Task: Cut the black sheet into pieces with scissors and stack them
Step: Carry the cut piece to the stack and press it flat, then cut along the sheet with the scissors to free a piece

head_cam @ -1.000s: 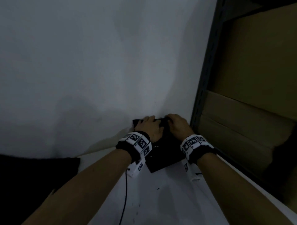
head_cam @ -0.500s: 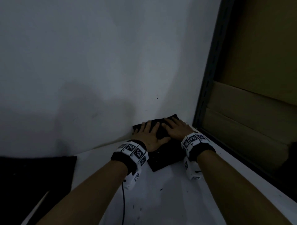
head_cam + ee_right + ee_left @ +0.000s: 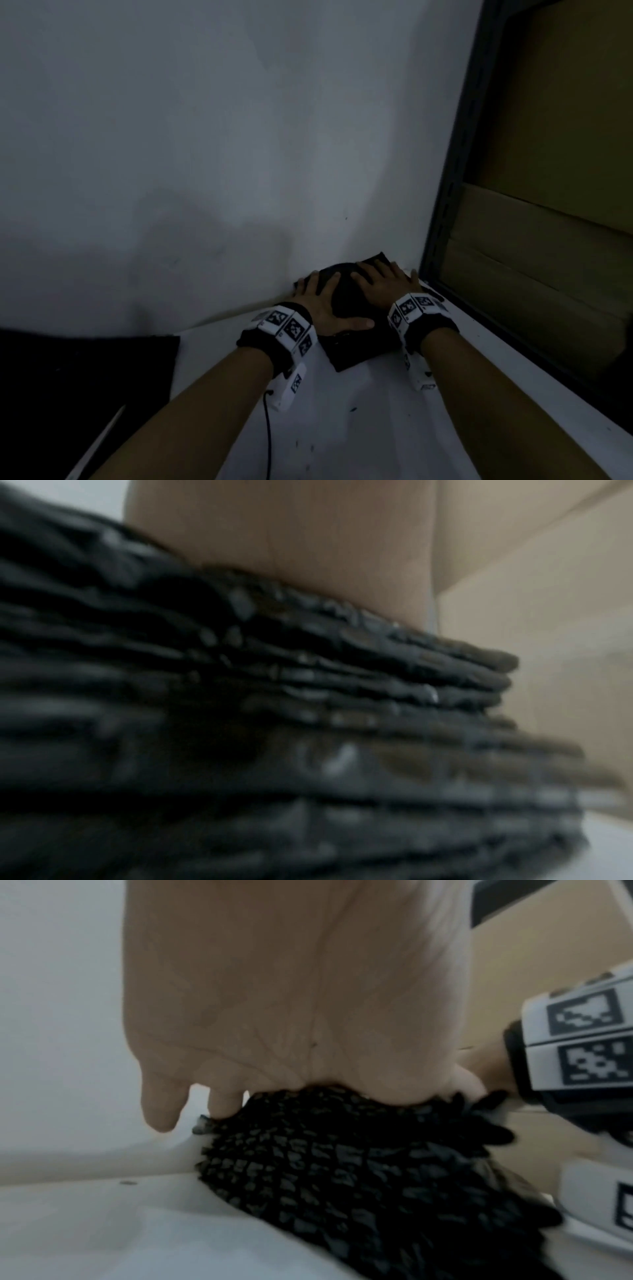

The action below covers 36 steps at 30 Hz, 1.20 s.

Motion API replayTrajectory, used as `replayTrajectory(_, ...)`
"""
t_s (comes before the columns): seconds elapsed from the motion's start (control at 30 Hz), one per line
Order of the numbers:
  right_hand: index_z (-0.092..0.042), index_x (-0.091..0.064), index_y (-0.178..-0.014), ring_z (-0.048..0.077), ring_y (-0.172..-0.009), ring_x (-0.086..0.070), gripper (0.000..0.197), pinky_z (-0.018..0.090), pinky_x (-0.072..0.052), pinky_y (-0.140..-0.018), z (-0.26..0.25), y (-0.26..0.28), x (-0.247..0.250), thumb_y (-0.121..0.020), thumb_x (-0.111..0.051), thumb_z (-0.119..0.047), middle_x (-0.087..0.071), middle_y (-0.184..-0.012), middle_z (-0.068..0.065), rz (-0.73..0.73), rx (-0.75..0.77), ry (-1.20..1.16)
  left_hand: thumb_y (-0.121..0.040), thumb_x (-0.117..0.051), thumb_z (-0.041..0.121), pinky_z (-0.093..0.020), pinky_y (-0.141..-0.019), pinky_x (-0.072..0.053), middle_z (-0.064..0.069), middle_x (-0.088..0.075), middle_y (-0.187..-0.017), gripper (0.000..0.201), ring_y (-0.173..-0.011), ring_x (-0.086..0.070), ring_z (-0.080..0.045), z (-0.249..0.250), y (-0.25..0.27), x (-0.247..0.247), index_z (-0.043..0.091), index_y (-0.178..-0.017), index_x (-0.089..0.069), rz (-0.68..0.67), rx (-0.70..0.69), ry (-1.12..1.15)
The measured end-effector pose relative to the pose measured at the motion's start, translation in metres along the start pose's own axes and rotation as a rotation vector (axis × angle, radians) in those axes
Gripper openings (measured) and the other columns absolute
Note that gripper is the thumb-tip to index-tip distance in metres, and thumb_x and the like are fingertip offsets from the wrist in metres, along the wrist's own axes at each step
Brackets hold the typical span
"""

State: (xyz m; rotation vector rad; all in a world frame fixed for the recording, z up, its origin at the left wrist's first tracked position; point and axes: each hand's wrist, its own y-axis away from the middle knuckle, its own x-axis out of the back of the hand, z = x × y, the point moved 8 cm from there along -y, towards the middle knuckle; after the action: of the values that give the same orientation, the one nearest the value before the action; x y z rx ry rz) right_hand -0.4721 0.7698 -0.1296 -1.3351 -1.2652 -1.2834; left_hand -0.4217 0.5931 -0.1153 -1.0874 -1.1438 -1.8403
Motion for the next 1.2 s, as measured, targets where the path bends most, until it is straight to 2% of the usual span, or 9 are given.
replayTrajectory(0.1, -0.054, -0.005, -0.154, 0.03, -0.153, 0.003, 0.063, 0.06, 0.014, -0.115, -0.008, 0.015, 0.011, -0.095, -0.016, -0.074, 0.002, -0.168, -0.005, 0.032, -0.03, 0.136, -0.064, -0.045, 0.096, -0.052, -0.122, -0.001, -0.005, 0.024, -0.163, 0.121, -0.151, 0.016, -0.029, -0.004, 0.014, 0.003, 0.043, -0.153, 0.019, -0.007, 0.031, 0.023)
replayTrajectory(0.2, -0.036, -0.044, -0.148, 0.03, -0.148, -0.024, 0.062, 0.058, 0.012, -0.115, -0.022, 0.034, 0.035, -0.1, -0.017, -0.062, -0.035, -0.159, 0.002, 0.276, -0.001, 0.244, -0.071, -0.041, 0.092, -0.052, -0.123, -0.005, -0.009, 0.018, -0.164, 0.115, -0.152, 0.007, -0.033, -0.013, 0.042, 0.005, 0.039, -0.155, 0.017, -0.035, 0.015, 0.018)
replayTrajectory(0.27, -0.021, -0.074, -0.115, 0.03, -0.123, -0.055, 0.054, 0.057, -0.004, -0.119, -0.035, 0.049, 0.055, -0.098, -0.029, -0.047, -0.066, -0.126, 0.01, 0.483, 0.026, 0.241, -0.077, -0.042, 0.087, -0.048, -0.123, -0.006, -0.009, 0.014, -0.165, 0.113, -0.153, 0.003, -0.031, -0.023, 0.069, 0.013, 0.031, -0.156, 0.016, -0.035, -0.004, 0.004)
replayTrajectory(0.4, -0.009, -0.068, -0.073, 0.031, -0.072, -0.065, 0.03, 0.046, -0.047, -0.09, -0.069, 0.104, 0.097, -0.093, -0.053, -0.025, -0.068, -0.073, 0.013, 0.768, 0.109, 0.004, -0.085, -0.041, 0.079, -0.034, -0.12, -0.018, -0.011, -0.004, -0.166, 0.112, -0.151, -0.017, -0.025, -0.048, 0.13, 0.033, 0.012, -0.157, 0.013, 0.014, 0.029, 0.098)
replayTrajectory(0.47, -0.006, -0.061, -0.067, 0.03, -0.058, -0.06, 0.039, 0.033, -0.043, -0.062, -0.093, 0.127, 0.107, -0.095, -0.044, -0.026, -0.061, -0.063, 0.013, 0.745, 0.211, -0.061, -0.089, -0.04, 0.076, -0.032, -0.113, -0.028, -0.013, -0.022, -0.162, 0.103, -0.145, -0.031, -0.025, -0.062, 0.16, 0.048, 0.005, -0.157, -0.01, 0.09, 0.058, 0.093)
replayTrajectory(0.6, -0.004, -0.064, -0.093, 0.03, -0.082, -0.061, 0.032, 0.035, -0.049, -0.066, -0.137, 0.165, 0.103, -0.102, -0.045, -0.028, -0.066, -0.091, 0.012, 0.476, 0.292, -0.129, -0.093, -0.051, 0.063, -0.032, -0.093, -0.048, -0.011, -0.067, -0.118, 0.065, -0.114, -0.063, -0.029, -0.103, 0.21, 0.063, 0.003, -0.113, -0.067, 0.177, 0.059, 0.037)
replayTrajectory(0.77, -0.011, -0.069, -0.104, 0.026, -0.09, -0.069, 0.02, 0.036, -0.056, -0.081, -0.204, 0.225, 0.094, -0.098, -0.056, -0.026, -0.074, -0.098, 0.008, 0.191, 0.463, -0.331, -0.092, -0.064, 0.047, -0.032, -0.077, -0.061, -0.005, -0.077, -0.088, 0.042, -0.077, -0.074, -0.017, -0.156, 0.275, 0.064, 0.006, -0.093, -0.075, 0.243, 0.062, 0.11)
replayTrajectory(0.97, -0.013, -0.064, -0.123, 0.026, -0.111, -0.061, 0.034, 0.029, -0.048, -0.09, -0.292, 0.3, 0.055, -0.098, -0.06, -0.036, -0.066, -0.122, 0.007, -0.135, 0.558, -0.217, -0.094, -0.059, 0.052, -0.023, -0.057, -0.052, -0.008, -0.074, -0.094, 0.049, -0.077, -0.073, -0.021, -0.202, 0.341, 0.014, 0.005, -0.104, -0.071, 0.013, 0.199, -0.013)
replayTrajectory(1.2, -0.018, -0.035, -0.148, 0.033, -0.122, -0.054, 0.057, 0.035, -0.046, -0.093, -0.351, 0.347, -0.01, -0.1, -0.056, -0.04, -0.052, -0.139, 0.018, -0.291, 0.557, -0.233, -0.096, -0.054, 0.044, -0.034, -0.101, -0.048, -0.003, -0.063, -0.125, 0.041, -0.111, -0.06, -0.022, -0.223, 0.357, -0.052, 0.016, -0.124, -0.066, -0.023, 0.163, -0.028)
